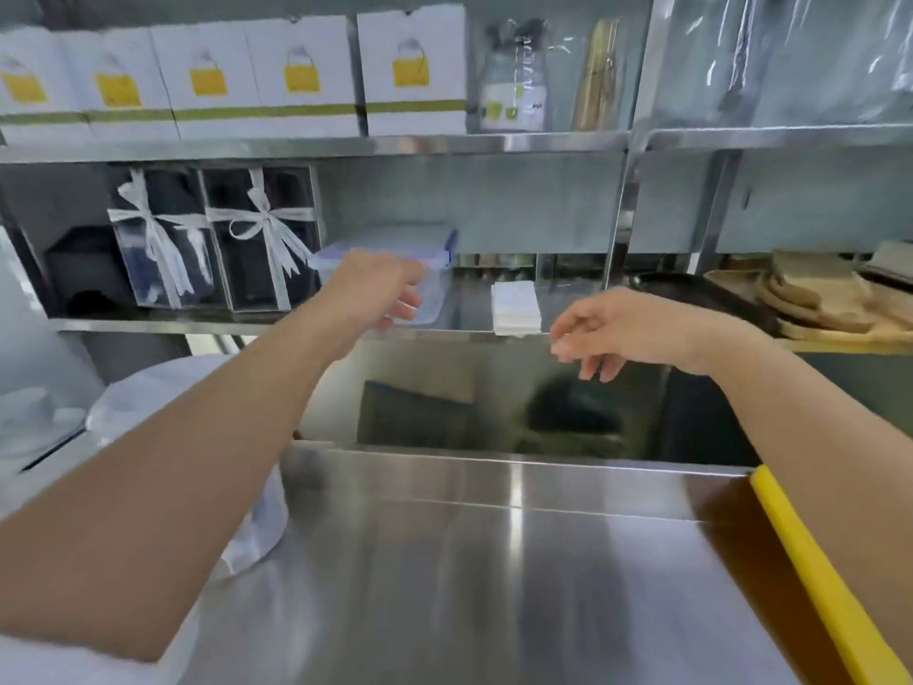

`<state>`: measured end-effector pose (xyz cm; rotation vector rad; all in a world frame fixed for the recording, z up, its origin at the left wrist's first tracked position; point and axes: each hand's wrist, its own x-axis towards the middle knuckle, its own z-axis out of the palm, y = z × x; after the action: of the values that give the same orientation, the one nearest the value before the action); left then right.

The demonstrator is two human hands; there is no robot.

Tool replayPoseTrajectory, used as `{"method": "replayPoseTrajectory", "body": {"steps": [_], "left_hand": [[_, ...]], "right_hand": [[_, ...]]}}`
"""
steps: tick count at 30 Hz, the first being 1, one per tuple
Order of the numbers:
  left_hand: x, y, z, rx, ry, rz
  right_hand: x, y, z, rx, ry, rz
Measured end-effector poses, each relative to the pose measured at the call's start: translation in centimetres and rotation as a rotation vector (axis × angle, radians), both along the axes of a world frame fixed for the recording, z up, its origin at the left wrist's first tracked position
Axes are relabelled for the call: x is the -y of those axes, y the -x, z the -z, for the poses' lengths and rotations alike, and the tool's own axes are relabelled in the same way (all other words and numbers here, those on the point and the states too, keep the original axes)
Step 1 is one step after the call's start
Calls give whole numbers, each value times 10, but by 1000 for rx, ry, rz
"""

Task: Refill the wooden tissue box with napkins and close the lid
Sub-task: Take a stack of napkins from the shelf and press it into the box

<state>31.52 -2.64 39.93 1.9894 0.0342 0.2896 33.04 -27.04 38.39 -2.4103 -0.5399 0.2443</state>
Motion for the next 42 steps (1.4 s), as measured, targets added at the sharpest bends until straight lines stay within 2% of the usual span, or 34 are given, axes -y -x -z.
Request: {"method": "replayPoseTrajectory", "body": {"steps": [3, 7, 11, 16, 21, 25, 31, 39, 42], "left_hand": [[15, -46, -13, 12, -17, 28], [43, -102, 19, -70, -157, 154], [68, -152, 64, -133, -118, 175], [88, -192, 99, -90, -56, 114], [94, -211, 120, -64, 63, 29], [92, -210, 121, -61, 261, 18], [87, -203, 120, -113, 366, 45], [79, -200, 124, -162, 527, 55], [69, -198, 133, -323, 746, -24]], "right_hand": [[2, -46, -15, 94, -182, 127], [-7, -101, 14, 112, -426, 318], [-20, -149, 63, 119, -493, 429], [-33, -188, 101, 74, -640, 535], [-47, -207, 113, 27, -773, 532], [-52, -213, 115, -19, -921, 590], [-60, -210, 118, 36, -945, 589], [-62, -202, 117, -153, -1186, 674], [-55, -195, 116, -204, -1201, 677]]}}
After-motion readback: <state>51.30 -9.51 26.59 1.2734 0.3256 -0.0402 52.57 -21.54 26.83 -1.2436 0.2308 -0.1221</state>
